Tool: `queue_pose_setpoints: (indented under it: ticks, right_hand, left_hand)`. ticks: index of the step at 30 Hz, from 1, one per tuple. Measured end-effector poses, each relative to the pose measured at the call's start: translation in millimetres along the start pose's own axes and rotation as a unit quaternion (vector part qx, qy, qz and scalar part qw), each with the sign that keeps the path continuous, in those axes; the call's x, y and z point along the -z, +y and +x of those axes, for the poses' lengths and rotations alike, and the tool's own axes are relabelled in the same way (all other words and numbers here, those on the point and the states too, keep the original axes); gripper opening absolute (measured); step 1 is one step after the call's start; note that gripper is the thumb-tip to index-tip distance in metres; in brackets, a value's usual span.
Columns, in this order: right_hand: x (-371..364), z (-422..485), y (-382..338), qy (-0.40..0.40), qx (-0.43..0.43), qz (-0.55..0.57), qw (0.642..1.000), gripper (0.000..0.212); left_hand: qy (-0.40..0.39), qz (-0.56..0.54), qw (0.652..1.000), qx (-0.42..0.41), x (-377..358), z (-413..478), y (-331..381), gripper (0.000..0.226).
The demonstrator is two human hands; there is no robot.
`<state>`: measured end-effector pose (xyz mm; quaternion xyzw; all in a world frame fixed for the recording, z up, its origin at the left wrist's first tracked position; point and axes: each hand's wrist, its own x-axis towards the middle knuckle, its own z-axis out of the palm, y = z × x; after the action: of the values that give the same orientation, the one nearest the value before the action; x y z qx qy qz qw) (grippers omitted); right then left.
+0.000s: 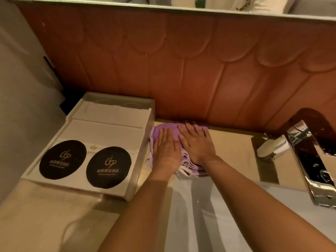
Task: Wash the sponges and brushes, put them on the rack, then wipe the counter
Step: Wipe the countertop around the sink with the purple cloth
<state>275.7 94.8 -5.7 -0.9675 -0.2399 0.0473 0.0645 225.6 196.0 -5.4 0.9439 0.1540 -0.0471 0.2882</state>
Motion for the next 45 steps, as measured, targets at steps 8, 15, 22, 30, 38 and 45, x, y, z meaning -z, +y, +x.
queue_pose_setpoints:
  ticks: [8, 15, 22, 30, 38, 45]
  right_hand:
    - [-6, 1, 20, 0.051, -0.029, 0.015, 0.998, 0.050]
    - [-1, -34, 54, 0.053, -0.144, 0.050, 0.987, 0.049]
    - [-5, -57, 68, 0.012, -0.225, 0.048, 0.973, 0.052]
    - [-11, -108, 71, 0.026, -0.193, 0.038, 0.980, 0.055]
    - [-6, -171, 87, 0.080, -0.175, 0.310, 0.931, 0.062]
    - [2, -207, 145, 0.083, -0.215, 0.024, 0.973, 0.055]
  left_hand:
    - [0.025, 0.116, 0.990, -0.069, -10, 17, 8, 0.052]
    - [-0.016, 0.132, 0.979, -0.155, -29, 13, 37, 0.050]
    - [-0.021, 0.179, 0.972, -0.152, -44, 0, 59, 0.051]
    - [-0.062, 0.164, 0.970, -0.171, -51, -43, 65, 0.049]
    - [-0.039, 0.179, 0.955, -0.234, -75, -86, 75, 0.052]
    - [-0.020, 0.138, 0.952, -0.273, -114, -112, 107, 0.056]
